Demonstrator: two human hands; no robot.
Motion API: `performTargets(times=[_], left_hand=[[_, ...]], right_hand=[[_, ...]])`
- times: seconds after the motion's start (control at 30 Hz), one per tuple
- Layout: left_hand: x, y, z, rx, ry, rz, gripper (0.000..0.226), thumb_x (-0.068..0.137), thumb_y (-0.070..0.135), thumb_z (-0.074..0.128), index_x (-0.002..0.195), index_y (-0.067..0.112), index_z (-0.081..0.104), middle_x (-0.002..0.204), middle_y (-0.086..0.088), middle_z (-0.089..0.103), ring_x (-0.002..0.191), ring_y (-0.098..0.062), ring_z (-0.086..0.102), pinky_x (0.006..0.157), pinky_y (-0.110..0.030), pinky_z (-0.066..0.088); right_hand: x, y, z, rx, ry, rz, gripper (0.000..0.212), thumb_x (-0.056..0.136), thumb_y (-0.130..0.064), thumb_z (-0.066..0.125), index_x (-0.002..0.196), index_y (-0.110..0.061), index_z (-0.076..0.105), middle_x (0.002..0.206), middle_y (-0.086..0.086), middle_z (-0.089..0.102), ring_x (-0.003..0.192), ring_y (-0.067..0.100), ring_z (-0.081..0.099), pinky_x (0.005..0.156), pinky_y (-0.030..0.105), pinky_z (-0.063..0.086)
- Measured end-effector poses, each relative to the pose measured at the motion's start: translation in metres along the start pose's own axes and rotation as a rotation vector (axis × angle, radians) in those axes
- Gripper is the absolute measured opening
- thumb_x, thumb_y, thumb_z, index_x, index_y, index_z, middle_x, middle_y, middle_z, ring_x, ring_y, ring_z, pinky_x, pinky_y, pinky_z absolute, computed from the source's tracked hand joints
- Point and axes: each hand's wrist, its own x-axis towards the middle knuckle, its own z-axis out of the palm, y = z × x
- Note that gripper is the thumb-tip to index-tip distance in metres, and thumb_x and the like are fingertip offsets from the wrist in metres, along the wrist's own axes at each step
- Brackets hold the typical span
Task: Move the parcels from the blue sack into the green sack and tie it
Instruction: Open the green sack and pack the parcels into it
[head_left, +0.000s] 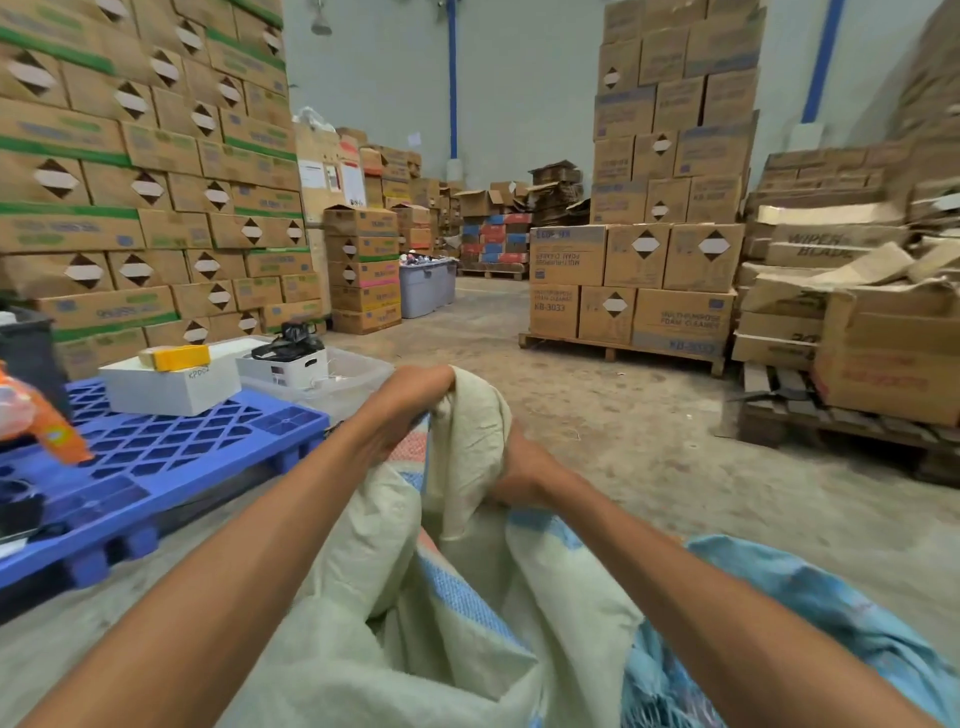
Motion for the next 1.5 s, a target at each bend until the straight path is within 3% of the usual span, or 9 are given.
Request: performTargets(times=[0.13, 0.27, 0.43, 0.57, 0.8, 0.9, 1.1, 1.37, 1.5], left_hand=[[0.006, 0.004, -0.021, 0.561, -0.035, 0.247, 0.045, 0.08, 0.061, 0.061, 0.068, 0.018, 0.062, 0.068, 0.0, 0.063, 0.065, -0.016, 0.057, 0.055, -0.028, 0.043], [0.004, -0.018, -0.05, 1.267, 0.091, 0.585, 0.085, 0.054, 0.1, 0.044, 0.088, 0.022, 0.055, 0.083, 0.003, 0.067, 0.077, -0.019, 0.062, 0.062, -0.033, 0.045], [-0.002, -0.059, -0.038, 1.067, -0.084, 0.841, 0.116, 0.058, 0.083, 0.065, 0.149, 0.026, 0.021, 0.141, 0.0, 0.044, 0.119, -0.019, 0.05, 0.101, -0.042, 0.04], [-0.004, -0.05, -0.001, 0.764, -0.035, 0.778, 0.028, 0.079, 0.033, 0.066, 0.104, 0.03, 0.056, 0.097, 0.001, 0.066, 0.089, -0.022, 0.064, 0.066, -0.031, 0.045], [0.018, -0.024, 0.001, 0.795, 0.36, 0.283, 0.031, 0.092, 0.042, 0.058, 0.083, 0.012, 0.058, 0.102, -0.018, 0.067, 0.095, -0.039, 0.062, 0.067, -0.034, 0.039], [0.03, -0.011, -0.006, 0.739, 0.426, 0.222, 0.041, 0.089, 0.046, 0.061, 0.099, 0.006, 0.066, 0.108, -0.019, 0.067, 0.1, -0.039, 0.062, 0.068, -0.034, 0.041], [0.031, 0.016, -0.013, 0.678, 0.426, 0.219, 0.029, 0.089, 0.036, 0.064, 0.08, 0.01, 0.054, 0.091, -0.012, 0.061, 0.079, -0.032, 0.055, 0.063, -0.035, 0.04], [0.015, 0.007, -0.064, 1.071, 0.5, 0.634, 0.012, 0.083, 0.021, 0.068, 0.09, 0.011, 0.064, 0.084, -0.015, 0.067, 0.075, -0.035, 0.064, 0.058, -0.035, 0.04], [0.017, -0.029, -0.097, 1.222, 0.453, 0.817, 0.036, 0.071, 0.027, 0.082, 0.09, 0.009, 0.057, 0.067, -0.017, 0.065, 0.058, -0.037, 0.063, 0.048, -0.035, 0.041]], right_hand=[[-0.004, 0.007, -0.026, 0.128, 0.18, 0.066, 0.014, 0.082, -0.01, 0.058, 0.09, -0.007, 0.07, 0.092, 0.013, 0.069, 0.081, 0.025, 0.061, 0.068, 0.031, 0.048], [-0.056, 0.008, -0.082, 0.543, -0.217, 0.091, 0.027, 0.102, -0.01, 0.043, 0.077, -0.009, 0.055, 0.083, 0.012, 0.057, 0.07, 0.02, 0.055, 0.068, 0.032, 0.047], [-0.058, 0.004, -0.093, 0.528, -0.157, 0.064, 0.039, 0.091, -0.005, 0.045, 0.058, -0.021, 0.034, 0.063, 0.0, 0.033, 0.052, 0.012, 0.031, 0.05, 0.026, 0.029], [-0.043, -0.005, -0.085, 0.796, -0.277, 0.135, 0.009, 0.076, -0.024, 0.053, 0.079, -0.015, 0.051, 0.081, 0.005, 0.054, 0.069, 0.021, 0.052, 0.065, 0.031, 0.045], [-0.057, -0.05, -0.061, 0.225, 0.812, -0.291, 0.024, 0.078, -0.024, 0.068, 0.099, -0.024, 0.056, 0.084, -0.006, 0.06, 0.078, 0.011, 0.058, 0.07, 0.031, 0.05], [-0.081, -0.07, -0.041, 0.257, 0.604, -0.207, 0.052, 0.077, -0.043, 0.07, 0.121, -0.022, 0.049, 0.105, -0.001, 0.064, 0.098, 0.018, 0.063, 0.083, 0.037, 0.053], [-0.047, -0.041, -0.013, -0.03, 0.534, 0.095, 0.159, 0.056, -0.061, 0.087, 0.148, -0.028, -0.039, 0.15, 0.018, -0.049, 0.153, 0.04, -0.007, 0.115, 0.066, 0.011], [-0.014, 0.043, -0.016, -0.415, 0.729, -0.186, 0.111, 0.07, -0.003, 0.076, 0.16, -0.018, 0.013, 0.165, 0.013, 0.023, 0.139, 0.029, 0.044, 0.11, 0.043, 0.042], [-0.018, 0.03, -0.039, -0.146, 0.597, -0.063, 0.022, 0.075, -0.006, 0.064, 0.093, -0.016, 0.069, 0.083, 0.008, 0.069, 0.086, 0.033, 0.068, 0.063, 0.032, 0.043]])
